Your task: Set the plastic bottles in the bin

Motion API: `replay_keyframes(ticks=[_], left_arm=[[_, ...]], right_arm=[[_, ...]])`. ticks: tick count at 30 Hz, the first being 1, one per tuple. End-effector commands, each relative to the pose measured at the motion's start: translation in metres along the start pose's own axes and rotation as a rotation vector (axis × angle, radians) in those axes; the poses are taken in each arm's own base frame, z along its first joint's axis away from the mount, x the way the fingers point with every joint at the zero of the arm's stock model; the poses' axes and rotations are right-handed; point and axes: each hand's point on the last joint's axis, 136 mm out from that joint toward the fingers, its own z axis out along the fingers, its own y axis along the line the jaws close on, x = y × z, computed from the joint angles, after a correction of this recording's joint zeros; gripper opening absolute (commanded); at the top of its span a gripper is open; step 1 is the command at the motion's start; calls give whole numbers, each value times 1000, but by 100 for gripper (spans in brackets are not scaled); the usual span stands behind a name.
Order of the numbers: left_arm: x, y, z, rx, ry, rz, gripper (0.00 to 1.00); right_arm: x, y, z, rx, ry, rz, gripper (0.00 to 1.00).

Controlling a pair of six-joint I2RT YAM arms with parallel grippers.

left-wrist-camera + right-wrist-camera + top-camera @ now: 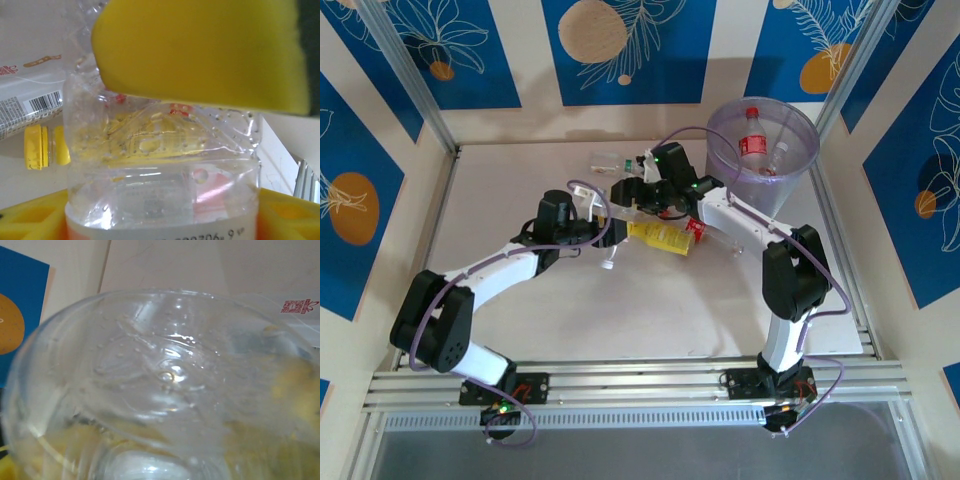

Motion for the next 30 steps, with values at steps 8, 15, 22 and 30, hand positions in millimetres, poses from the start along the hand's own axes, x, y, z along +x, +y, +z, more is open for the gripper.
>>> replay_keyframes(ticks=[8, 15, 22, 30], left_arm=[[-18, -39, -28, 84, -56, 71, 100], [-36, -63, -65, 60, -102, 77, 100], [-41, -51, -75, -38, -125, 4, 100], [-10, 14, -53, -267, -56, -231, 100]], right_arm=[[-34, 13, -29, 27, -66, -77, 52], [-78, 28, -84, 71, -179, -195, 51], [-124, 43, -152, 156, -333, -325, 49], [-158, 42, -241, 286, -509, -391, 47]])
